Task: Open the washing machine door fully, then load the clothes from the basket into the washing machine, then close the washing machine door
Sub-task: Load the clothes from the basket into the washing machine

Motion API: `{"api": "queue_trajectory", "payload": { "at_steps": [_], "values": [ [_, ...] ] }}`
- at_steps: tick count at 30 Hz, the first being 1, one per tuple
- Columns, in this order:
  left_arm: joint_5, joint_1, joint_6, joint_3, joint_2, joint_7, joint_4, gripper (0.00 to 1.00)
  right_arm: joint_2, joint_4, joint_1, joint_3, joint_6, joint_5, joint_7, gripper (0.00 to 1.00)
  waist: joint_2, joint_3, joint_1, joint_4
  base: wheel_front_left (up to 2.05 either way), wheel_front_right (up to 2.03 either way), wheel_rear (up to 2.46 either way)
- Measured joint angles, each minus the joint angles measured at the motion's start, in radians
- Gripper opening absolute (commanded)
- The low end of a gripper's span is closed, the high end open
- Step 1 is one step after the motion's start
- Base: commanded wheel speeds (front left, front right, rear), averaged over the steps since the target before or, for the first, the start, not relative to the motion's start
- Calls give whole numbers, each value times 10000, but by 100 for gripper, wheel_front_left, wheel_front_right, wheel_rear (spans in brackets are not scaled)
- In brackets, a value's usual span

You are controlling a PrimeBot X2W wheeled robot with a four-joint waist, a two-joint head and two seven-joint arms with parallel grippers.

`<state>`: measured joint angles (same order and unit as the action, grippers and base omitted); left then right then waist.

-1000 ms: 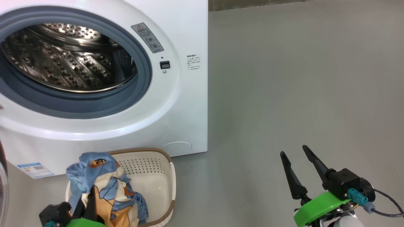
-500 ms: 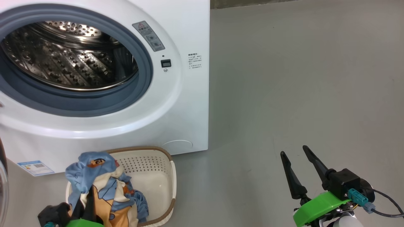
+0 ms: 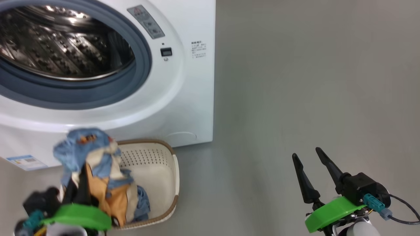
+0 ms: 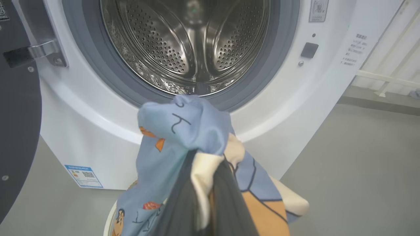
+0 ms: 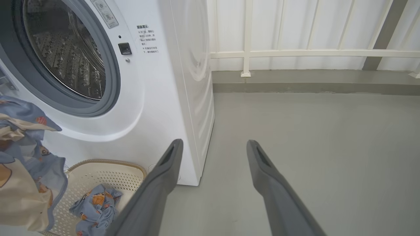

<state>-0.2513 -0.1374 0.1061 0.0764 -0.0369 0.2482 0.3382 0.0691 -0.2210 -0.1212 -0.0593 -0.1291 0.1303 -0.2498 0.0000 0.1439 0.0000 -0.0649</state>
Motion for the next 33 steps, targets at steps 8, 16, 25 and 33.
{"api": "queue_trajectory", "payload": {
  "at_steps": [8,16,25,33],
  "values": [
    [-6,-1888,146,359,-259,0,-422,0,35,205,-518,6,0,-2,0,100,0,1009,0,-91,0,0,0],
    [-35,-4325,192,483,-1060,75,-286,0,19,382,-965,15,0,-2,0,100,0,2258,0,-321,0,0,0],
    [44,-7339,219,-12,-2313,56,1363,0,-61,529,-1462,-27,0,25,0,100,0,3647,0,-801,0,0,0],
    [-230,-9931,219,-1005,-3762,-510,2704,0,-125,686,-1746,-71,0,234,-2,100,0,4778,0,-1361,0,0,0]
  ]
}}
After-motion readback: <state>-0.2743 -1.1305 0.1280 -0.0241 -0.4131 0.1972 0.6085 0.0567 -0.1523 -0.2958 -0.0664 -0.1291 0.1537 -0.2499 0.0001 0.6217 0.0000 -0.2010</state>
